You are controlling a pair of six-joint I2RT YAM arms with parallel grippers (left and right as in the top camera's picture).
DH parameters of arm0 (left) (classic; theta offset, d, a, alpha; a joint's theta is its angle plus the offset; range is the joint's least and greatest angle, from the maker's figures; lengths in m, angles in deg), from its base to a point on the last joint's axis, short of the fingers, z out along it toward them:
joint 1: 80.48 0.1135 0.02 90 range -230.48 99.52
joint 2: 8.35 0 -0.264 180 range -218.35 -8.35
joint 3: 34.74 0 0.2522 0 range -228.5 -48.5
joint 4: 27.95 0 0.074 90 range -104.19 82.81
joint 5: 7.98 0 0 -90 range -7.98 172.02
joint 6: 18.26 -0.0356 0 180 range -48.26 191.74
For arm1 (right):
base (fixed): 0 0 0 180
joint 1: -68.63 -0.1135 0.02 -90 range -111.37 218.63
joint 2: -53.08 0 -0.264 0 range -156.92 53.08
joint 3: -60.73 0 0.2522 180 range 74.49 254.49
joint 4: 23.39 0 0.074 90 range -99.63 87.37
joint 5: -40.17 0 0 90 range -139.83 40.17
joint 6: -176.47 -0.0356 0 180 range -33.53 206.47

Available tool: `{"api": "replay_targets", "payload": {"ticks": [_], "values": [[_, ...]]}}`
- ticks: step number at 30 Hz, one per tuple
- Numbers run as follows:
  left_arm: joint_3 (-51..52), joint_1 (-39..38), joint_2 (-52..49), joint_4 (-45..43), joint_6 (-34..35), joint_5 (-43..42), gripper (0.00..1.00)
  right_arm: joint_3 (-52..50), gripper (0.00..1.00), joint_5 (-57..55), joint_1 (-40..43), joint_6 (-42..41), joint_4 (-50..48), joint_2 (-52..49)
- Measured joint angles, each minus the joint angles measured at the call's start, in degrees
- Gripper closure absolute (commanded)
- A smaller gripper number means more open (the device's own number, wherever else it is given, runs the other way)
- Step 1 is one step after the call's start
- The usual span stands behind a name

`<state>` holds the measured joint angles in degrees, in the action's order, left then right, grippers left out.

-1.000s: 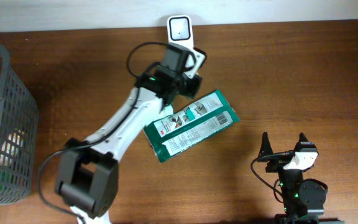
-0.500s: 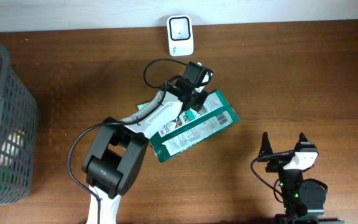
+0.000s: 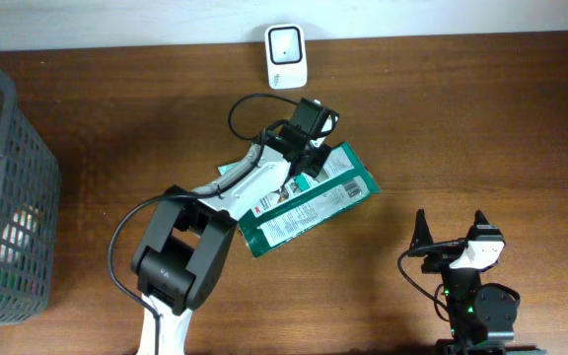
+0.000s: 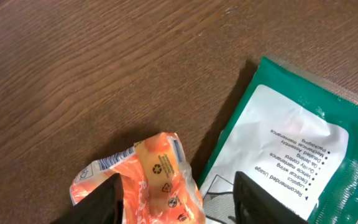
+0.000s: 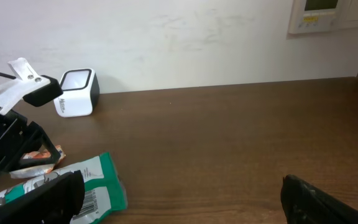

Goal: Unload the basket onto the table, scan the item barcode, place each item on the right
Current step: 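Hold the orange packet to the scanner and drop it on the table, then reach the left gripper into the basket and grasp the green-capped bottle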

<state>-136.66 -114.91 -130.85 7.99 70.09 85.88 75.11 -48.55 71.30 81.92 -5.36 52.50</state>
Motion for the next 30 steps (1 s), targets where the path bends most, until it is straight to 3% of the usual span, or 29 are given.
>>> {"api": "replay_targets", "payload": {"ticks": [8, 16, 21, 25, 30], "values": [[-1.86, 0.0, 12.02, 5.84, -0.02, -1.79, 0.28, 0.0, 0.02, -0.02, 0.0, 0.0, 0.0, 0.0], [-5.05, 2.1, 28.46, 10.25, -0.02, -2.34, 0.27, 0.0, 0.02, -0.02, 0.0, 0.0, 0.0, 0.0], [-14.47, 12.76, 31.76, 22.1, -0.02, -2.54, 0.26, 0.0, 0.02, -0.02, 0.0, 0.0, 0.0, 0.0], [-23.28, 23.61, 33.2, 30.05, -0.04, -2.08, 0.1, 0.0, 0.02, 0.0, 0.0, 0.0, 0.0, 0.0], [-28.26, 40.83, 36.28, 35.6, 4.24, 1.07, 0.08, 0.0, 0.02, -0.02, 0.0, 0.02, 0.0, 0.0]]}}
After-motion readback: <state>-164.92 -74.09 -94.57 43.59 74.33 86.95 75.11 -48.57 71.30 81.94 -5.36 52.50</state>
